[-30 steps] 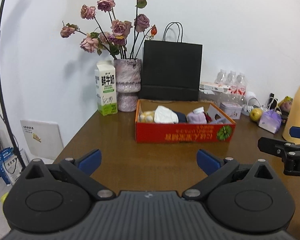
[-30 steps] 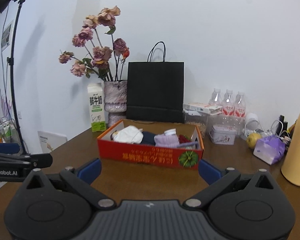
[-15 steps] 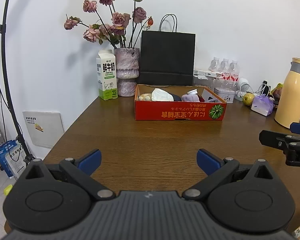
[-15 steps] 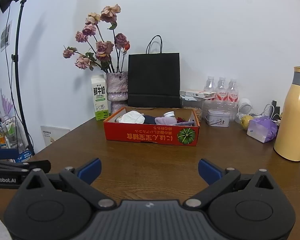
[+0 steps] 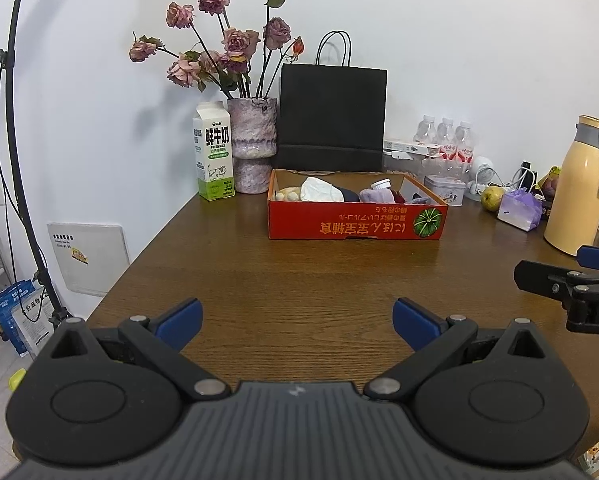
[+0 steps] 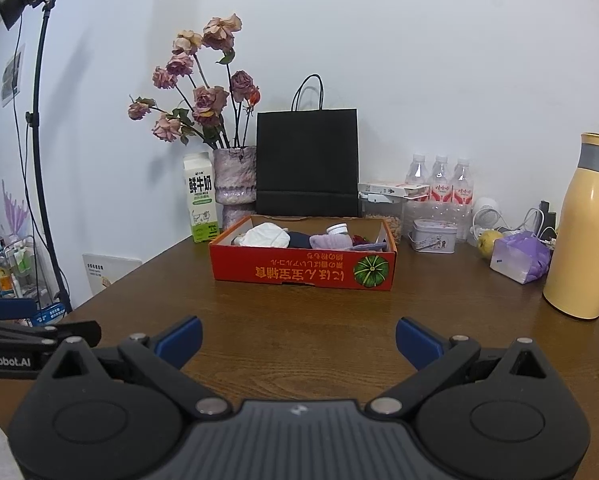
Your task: Organize objects
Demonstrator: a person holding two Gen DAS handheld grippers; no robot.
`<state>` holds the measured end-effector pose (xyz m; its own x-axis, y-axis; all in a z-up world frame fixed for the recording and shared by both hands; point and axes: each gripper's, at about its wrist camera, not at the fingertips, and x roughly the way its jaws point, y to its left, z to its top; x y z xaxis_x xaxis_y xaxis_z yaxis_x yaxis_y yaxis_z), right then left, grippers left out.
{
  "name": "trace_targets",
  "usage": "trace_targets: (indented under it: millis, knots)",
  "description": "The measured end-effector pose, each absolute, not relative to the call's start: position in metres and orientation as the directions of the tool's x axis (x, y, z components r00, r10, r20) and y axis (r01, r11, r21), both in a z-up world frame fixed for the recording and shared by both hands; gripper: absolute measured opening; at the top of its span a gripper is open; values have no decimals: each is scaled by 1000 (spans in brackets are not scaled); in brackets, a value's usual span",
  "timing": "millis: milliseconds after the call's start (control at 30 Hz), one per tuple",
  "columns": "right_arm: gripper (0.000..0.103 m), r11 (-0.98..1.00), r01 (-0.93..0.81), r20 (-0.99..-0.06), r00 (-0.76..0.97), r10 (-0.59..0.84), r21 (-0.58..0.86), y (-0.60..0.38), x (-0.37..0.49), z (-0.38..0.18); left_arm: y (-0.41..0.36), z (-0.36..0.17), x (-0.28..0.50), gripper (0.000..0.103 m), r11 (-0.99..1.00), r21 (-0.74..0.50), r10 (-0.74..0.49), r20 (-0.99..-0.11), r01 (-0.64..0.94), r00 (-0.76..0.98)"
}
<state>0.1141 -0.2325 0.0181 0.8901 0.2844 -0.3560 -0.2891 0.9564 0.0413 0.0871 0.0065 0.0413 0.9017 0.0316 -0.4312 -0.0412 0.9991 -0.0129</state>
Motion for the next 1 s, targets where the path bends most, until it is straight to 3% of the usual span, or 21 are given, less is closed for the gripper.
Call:
trace_targets:
  millis: [1000]
  knots:
    - [103, 956, -290, -360, 889, 284, 40, -233, 115, 18, 7, 39, 90, 103, 999, -42, -6, -447, -14, 894]
